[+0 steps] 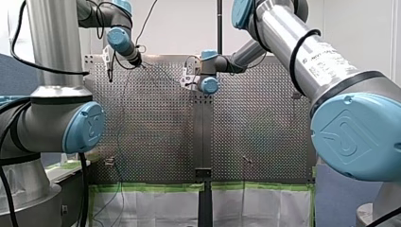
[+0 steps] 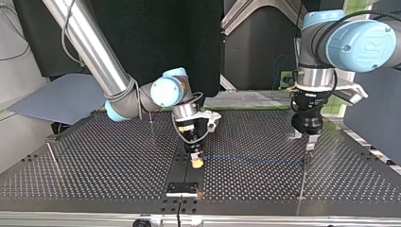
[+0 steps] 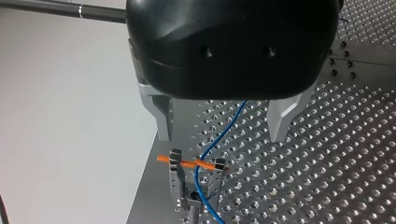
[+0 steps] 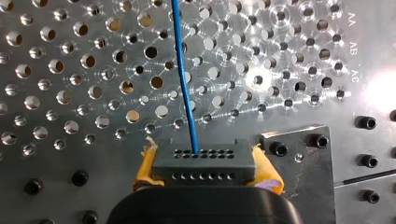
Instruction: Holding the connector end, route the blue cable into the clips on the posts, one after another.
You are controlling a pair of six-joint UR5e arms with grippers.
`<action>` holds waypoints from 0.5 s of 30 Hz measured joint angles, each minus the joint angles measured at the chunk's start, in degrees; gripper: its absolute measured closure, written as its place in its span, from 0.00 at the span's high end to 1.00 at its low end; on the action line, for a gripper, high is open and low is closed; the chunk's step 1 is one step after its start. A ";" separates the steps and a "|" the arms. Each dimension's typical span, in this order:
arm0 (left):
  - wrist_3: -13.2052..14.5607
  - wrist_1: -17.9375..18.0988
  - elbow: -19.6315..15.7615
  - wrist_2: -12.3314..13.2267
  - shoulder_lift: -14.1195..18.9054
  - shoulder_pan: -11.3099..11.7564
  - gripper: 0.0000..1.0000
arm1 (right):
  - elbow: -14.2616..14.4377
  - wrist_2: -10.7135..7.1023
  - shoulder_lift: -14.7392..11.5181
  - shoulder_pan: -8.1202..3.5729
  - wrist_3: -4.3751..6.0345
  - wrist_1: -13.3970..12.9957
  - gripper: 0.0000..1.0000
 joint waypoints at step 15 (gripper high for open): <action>2.79 0.06 -0.01 -3.35 0.26 0.45 1.00 | -0.01 0.00 0.08 0.12 0.00 -0.05 0.00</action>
